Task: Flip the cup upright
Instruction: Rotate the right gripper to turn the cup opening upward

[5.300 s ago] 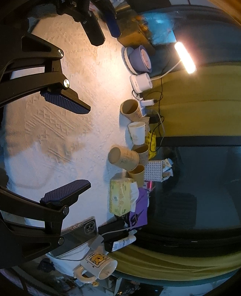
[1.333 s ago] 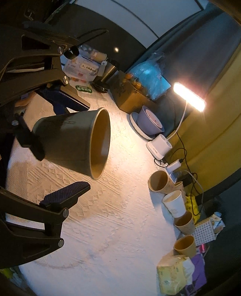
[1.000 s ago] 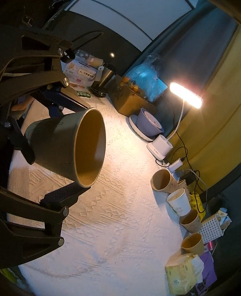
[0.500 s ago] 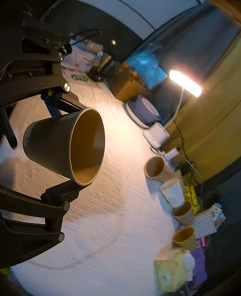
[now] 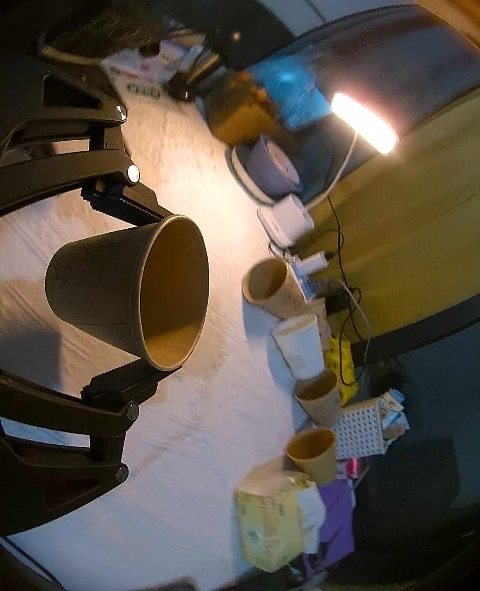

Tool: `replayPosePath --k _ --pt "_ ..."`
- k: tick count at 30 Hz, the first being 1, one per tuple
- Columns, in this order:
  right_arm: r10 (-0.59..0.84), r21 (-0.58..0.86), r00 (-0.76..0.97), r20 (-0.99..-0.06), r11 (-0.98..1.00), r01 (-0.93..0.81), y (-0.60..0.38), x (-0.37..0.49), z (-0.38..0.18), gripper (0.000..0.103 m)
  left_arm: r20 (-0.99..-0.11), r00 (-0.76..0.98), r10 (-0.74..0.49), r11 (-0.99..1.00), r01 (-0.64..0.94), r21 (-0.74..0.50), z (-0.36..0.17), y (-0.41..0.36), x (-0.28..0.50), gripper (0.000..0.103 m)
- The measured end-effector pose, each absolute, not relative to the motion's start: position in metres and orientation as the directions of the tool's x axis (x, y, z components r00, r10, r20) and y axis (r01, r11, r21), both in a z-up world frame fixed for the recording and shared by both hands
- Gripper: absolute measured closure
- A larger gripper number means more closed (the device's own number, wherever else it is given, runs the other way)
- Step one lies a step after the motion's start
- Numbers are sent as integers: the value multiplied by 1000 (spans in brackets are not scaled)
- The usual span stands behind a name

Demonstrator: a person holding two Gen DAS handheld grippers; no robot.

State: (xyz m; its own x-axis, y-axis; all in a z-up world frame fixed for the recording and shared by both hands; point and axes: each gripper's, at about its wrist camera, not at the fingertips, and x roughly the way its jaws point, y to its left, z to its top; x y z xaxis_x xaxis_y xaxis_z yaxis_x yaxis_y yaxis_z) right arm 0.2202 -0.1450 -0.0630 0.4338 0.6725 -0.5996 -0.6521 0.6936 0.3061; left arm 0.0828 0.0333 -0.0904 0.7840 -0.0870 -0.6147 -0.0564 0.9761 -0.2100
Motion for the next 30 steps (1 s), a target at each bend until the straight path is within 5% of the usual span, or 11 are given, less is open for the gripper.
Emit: replayPosePath --k 11,30 --pt "535 64 594 -600 773 -632 -133 242 -80 33 -659 748 -72 966 -113 -234 -103 49 114 24" --pt "497 1 644 -582 792 -611 -141 214 -88 33 -659 746 -95 959 -109 -262 -104 46 109 23"
